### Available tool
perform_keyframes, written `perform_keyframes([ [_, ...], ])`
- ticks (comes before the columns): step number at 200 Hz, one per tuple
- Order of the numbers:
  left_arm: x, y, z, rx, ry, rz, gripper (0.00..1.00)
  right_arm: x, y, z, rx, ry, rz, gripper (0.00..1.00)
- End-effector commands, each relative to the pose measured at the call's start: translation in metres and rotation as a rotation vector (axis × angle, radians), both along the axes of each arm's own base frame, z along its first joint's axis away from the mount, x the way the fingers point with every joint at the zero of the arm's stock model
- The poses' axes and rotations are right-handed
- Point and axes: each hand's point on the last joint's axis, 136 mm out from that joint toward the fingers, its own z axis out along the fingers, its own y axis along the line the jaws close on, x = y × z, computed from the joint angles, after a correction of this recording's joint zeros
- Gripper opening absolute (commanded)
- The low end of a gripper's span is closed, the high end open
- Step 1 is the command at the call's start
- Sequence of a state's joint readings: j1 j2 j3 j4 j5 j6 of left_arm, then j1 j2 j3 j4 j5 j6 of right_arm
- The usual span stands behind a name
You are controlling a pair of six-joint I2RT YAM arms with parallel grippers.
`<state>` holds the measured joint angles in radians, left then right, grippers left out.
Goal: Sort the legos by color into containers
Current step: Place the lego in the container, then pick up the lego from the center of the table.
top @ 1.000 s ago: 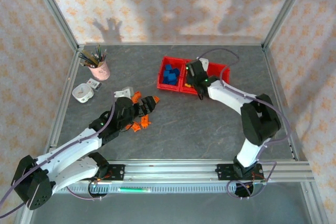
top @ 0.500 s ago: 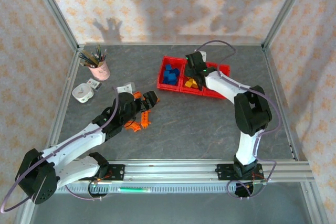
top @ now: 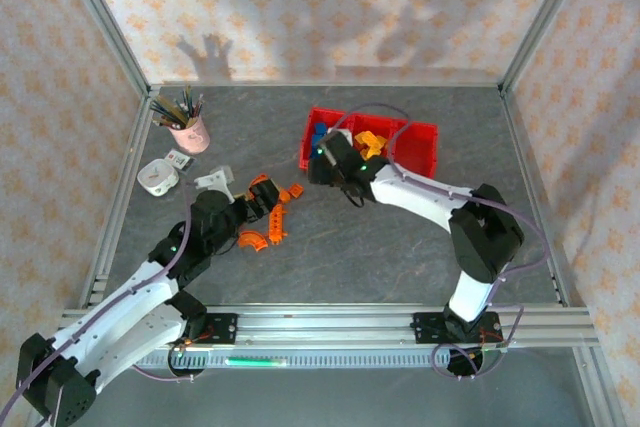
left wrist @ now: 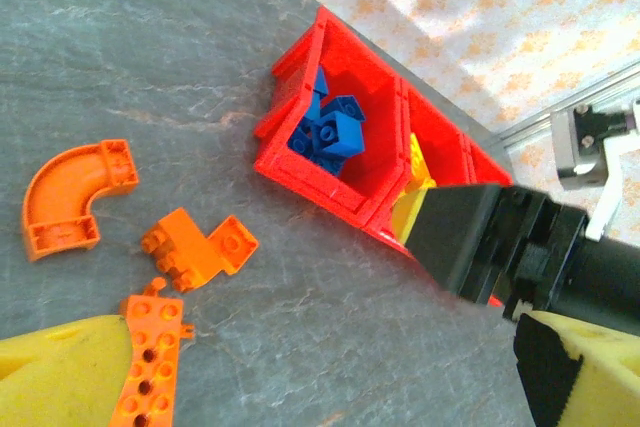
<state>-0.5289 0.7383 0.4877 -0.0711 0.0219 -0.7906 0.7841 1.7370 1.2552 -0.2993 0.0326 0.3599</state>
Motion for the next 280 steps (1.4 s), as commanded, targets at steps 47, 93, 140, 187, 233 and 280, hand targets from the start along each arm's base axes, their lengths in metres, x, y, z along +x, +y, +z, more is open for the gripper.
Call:
perform_keyframes([
  [47, -0.022, 0.030, -0.021, 0.053, 0.075, 0.083, 0.99, -0.051, 0.050, -0.022, 0.067, 0.087, 0.066, 0.79],
  [93, -0.035, 0.049, -0.023, 0.084, 0.090, 0.144, 0.99, -0.074, 0.081, -0.044, 0.063, 0.136, 0.087, 0.82],
  [140, -0.048, 0.062, -0.026, 0.076, 0.110, 0.188, 0.99, -0.083, 0.104, -0.066, -0.006, 0.145, 0.098, 0.81],
  [187, -0.054, 0.067, -0.024, 0.039, 0.090, 0.208, 0.99, -0.085, 0.121, -0.085, -0.053, 0.149, 0.095, 0.76],
  [233, -0.053, 0.064, -0.024, 0.038, 0.094, 0.193, 0.99, -0.079, 0.118, -0.098, -0.104, 0.130, 0.055, 0.71],
  [280, -0.051, 0.059, -0.022, 0.035, 0.094, 0.169, 0.99, -0.079, 0.107, -0.104, -0.151, 0.127, 0.038, 0.59],
])
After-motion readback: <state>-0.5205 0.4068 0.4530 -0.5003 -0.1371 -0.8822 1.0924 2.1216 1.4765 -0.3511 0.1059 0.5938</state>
